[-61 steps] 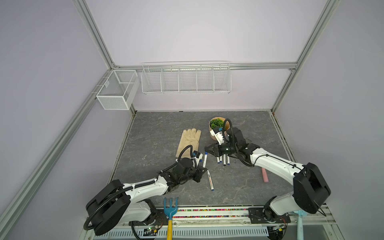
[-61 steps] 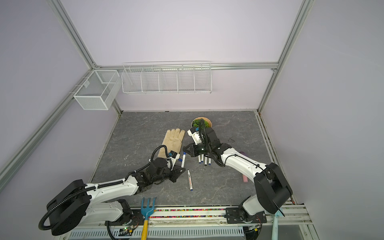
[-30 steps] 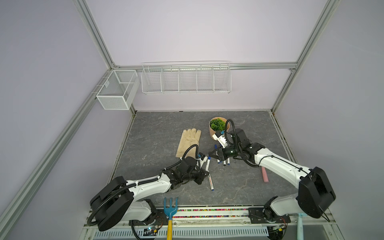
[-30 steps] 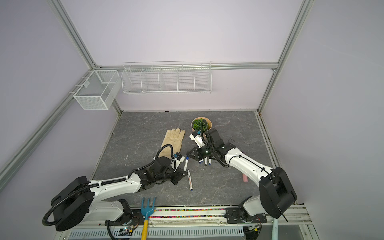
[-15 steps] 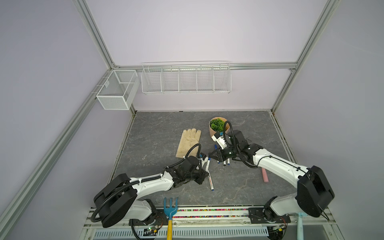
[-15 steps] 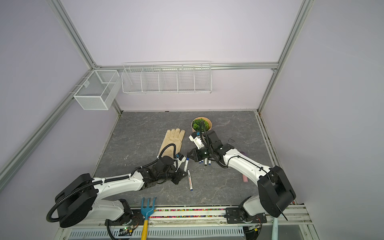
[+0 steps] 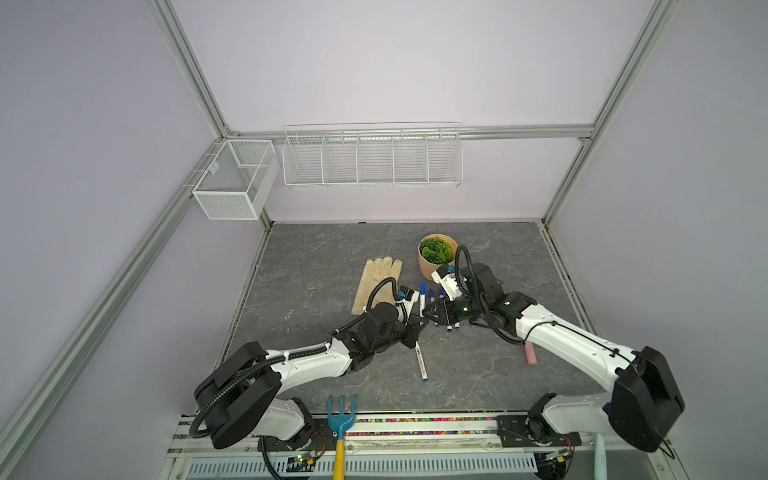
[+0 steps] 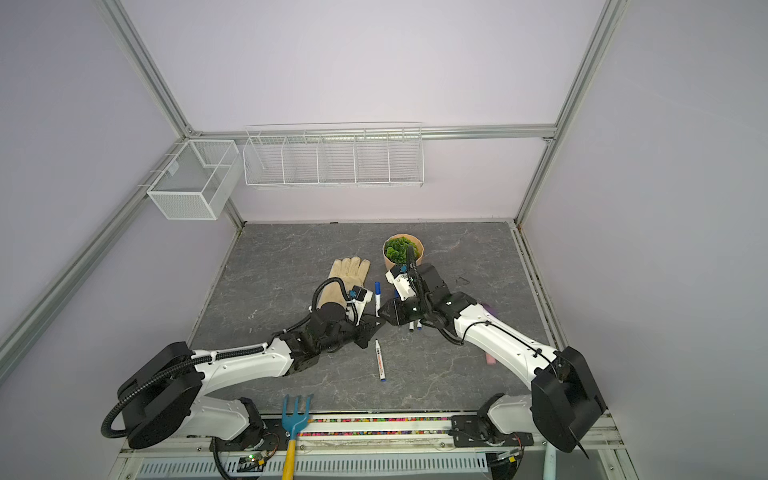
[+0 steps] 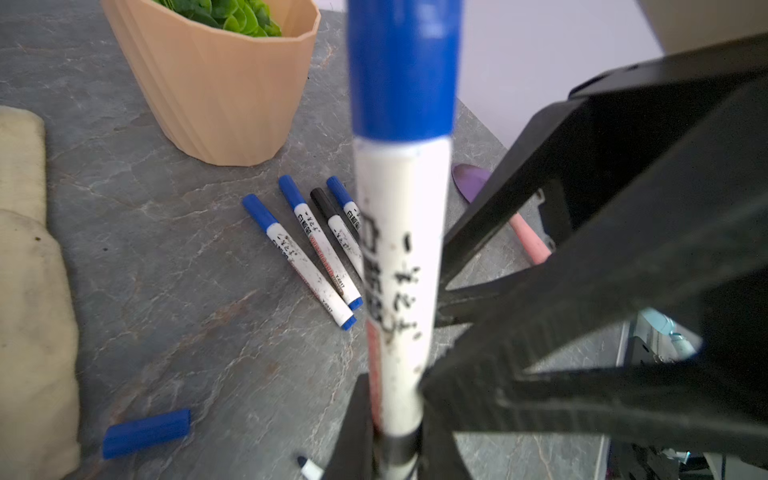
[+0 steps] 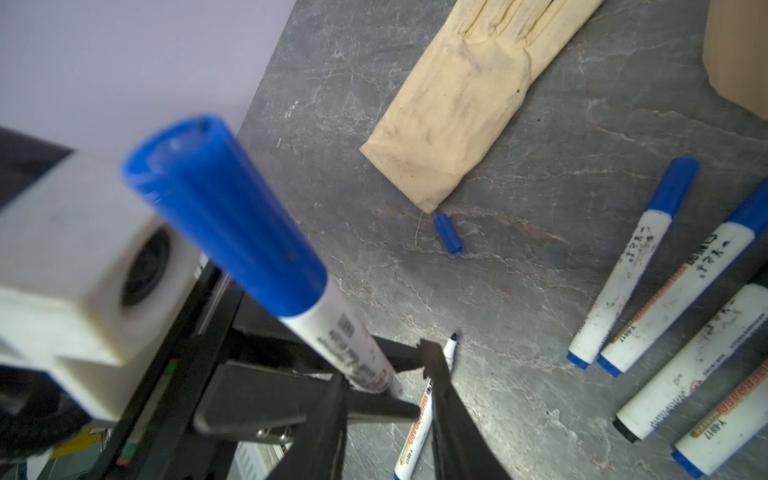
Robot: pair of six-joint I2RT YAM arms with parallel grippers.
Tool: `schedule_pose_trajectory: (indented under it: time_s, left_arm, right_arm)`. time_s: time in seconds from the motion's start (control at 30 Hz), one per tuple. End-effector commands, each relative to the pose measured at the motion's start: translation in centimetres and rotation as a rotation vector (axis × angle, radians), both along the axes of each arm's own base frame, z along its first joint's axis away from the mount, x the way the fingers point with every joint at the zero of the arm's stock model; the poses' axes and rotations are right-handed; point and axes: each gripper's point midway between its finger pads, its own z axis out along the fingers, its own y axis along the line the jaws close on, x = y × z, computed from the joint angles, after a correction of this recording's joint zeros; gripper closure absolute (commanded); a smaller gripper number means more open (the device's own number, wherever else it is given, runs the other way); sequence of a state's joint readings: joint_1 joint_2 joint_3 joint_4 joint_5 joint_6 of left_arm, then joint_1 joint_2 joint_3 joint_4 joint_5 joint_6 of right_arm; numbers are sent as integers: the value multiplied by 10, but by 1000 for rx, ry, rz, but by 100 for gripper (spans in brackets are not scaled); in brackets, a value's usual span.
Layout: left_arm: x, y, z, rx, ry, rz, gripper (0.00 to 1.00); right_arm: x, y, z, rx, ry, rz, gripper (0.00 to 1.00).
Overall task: Insert the pens into the pen caps
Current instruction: 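Grasp the capped marker with right gripper while left gripper opens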
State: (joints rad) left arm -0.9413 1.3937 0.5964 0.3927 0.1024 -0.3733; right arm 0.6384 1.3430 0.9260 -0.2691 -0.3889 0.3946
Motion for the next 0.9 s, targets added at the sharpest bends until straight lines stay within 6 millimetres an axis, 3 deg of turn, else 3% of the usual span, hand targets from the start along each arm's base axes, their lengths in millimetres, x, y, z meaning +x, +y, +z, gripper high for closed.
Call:
schedule_pose_trajectory:
  time_s: [0.0, 0.27, 0.5, 0.53, 0.63, 0.67, 0.73, 0.87]
  left_arm:
    - [3, -8, 19, -54, -35, -11, 100]
    - [1, -10, 20, -57, -39, -22, 100]
    - [6, -4, 18, -46, -36, 17, 100]
    - [7, -2, 17, -39, -33, 30, 95]
    - [11, 1, 13, -10, -26, 57, 49]
    - [12, 3, 11, 3, -21, 65, 40]
    - [16, 8, 6, 38, -11, 101, 29]
    - [31, 36, -5, 104, 15, 278, 20]
  right_arm:
    - [11, 2, 11, 44, -46, -52, 64]
    - [18, 22, 20, 107, -42, -35, 66]
    - [25, 22, 18, 110, -41, -69, 82]
    - [28, 18, 16, 93, -38, -94, 84]
    - [39, -5, 4, 29, -21, -189, 88]
    - [41, -14, -1, 5, -11, -219, 89]
    - [47, -40, -13, -61, 17, -299, 90]
    - [50, -98, -41, -234, 66, -440, 90]
